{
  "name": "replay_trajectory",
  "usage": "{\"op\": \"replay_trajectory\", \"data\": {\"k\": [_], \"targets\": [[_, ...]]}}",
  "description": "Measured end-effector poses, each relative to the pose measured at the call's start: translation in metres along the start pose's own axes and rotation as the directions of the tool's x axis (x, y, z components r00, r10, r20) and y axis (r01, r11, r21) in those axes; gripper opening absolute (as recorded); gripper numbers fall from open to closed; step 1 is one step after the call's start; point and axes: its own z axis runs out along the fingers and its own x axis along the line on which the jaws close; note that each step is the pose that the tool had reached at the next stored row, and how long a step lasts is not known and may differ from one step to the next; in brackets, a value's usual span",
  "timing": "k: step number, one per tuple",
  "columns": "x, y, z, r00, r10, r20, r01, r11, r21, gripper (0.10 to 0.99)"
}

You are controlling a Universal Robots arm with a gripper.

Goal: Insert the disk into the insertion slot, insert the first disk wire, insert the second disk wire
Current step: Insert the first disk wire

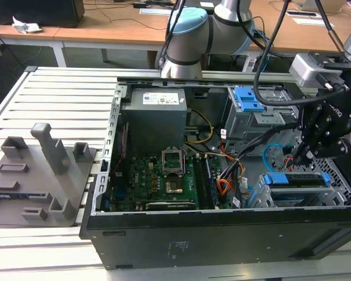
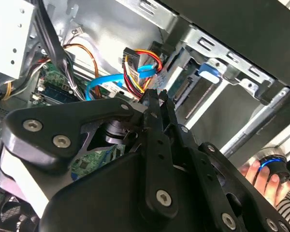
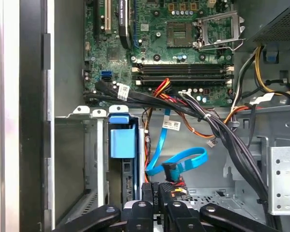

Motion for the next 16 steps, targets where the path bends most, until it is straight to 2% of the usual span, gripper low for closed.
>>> {"op": "replay_trajectory", "data": {"k": [4, 8, 9, 10, 12, 16], "targets": [[0.0099, -0.0002, 0.0005, 1.0, 0.0, 0.0022, 0.0, 1.0, 0.0, 0.18], [0.0204, -0.0016, 0.0019, 0.9998, -0.001, 0.022, 0.001, 1.0, -0.001, 0.18], [0.0213, -0.0041, 0.0034, 0.9995, -0.001, 0.0305, 0.001, 1.0, -0.002, 0.18], [0.0212, -0.0056, 0.004, 0.9994, -0.001, 0.0336, 0.001, 1.0, -0.002, 0.18], [0.0212, -0.0085, 0.0053, 0.9993, -0.001, 0.0382, 0.002, 1.0, -0.003, 0.18], [0.0225, -0.0106, 0.0079, 0.9992, -0.001, 0.0403, 0.002, 1.0, -0.004, 0.18]]}}
